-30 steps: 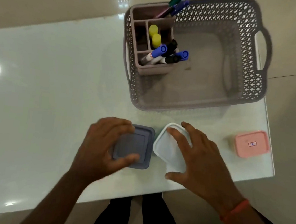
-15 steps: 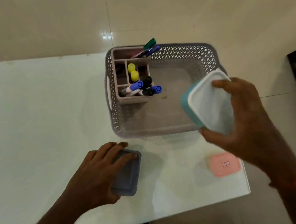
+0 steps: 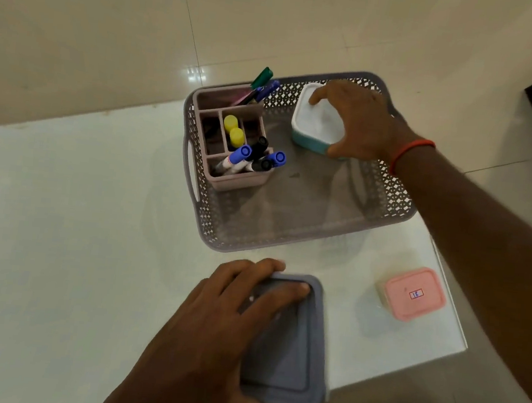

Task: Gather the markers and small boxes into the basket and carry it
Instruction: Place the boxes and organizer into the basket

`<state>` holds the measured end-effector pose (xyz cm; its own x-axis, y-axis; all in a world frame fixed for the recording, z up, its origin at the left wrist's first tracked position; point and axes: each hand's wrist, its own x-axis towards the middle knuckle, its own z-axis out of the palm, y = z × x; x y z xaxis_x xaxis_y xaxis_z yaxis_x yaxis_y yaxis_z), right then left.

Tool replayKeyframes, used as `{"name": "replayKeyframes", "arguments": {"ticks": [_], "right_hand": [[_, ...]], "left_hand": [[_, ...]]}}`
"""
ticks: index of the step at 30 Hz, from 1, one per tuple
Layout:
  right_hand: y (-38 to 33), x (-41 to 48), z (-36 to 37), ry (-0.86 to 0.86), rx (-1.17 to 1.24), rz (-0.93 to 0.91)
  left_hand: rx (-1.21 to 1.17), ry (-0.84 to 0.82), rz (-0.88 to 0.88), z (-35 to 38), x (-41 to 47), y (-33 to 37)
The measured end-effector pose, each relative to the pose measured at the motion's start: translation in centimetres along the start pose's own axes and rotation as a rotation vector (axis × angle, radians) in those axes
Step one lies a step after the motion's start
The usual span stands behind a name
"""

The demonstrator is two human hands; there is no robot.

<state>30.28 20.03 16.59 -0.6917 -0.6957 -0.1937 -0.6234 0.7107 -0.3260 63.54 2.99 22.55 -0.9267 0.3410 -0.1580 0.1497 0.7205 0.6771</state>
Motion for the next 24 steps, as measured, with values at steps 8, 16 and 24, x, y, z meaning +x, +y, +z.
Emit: {"name": "replayKeyframes", "arguments": {"ticks": [8,16,24], "right_hand": [[0.4,-0.1,0.5,0.016,-0.169,-0.152],[1.8,-2.6,-1.5,0.386,0.326,-0.051],[3.4,-14.9,-2.7,1.083,0.958,0.585]], "left_hand": [[0.049,0.211,0.11,-2.9,6.7,1.8],[0.137,0.264,-0.004,-1.1,13.2,3.5],[0.144,0.265,-0.167,1.6,19.0,2.3]]}}
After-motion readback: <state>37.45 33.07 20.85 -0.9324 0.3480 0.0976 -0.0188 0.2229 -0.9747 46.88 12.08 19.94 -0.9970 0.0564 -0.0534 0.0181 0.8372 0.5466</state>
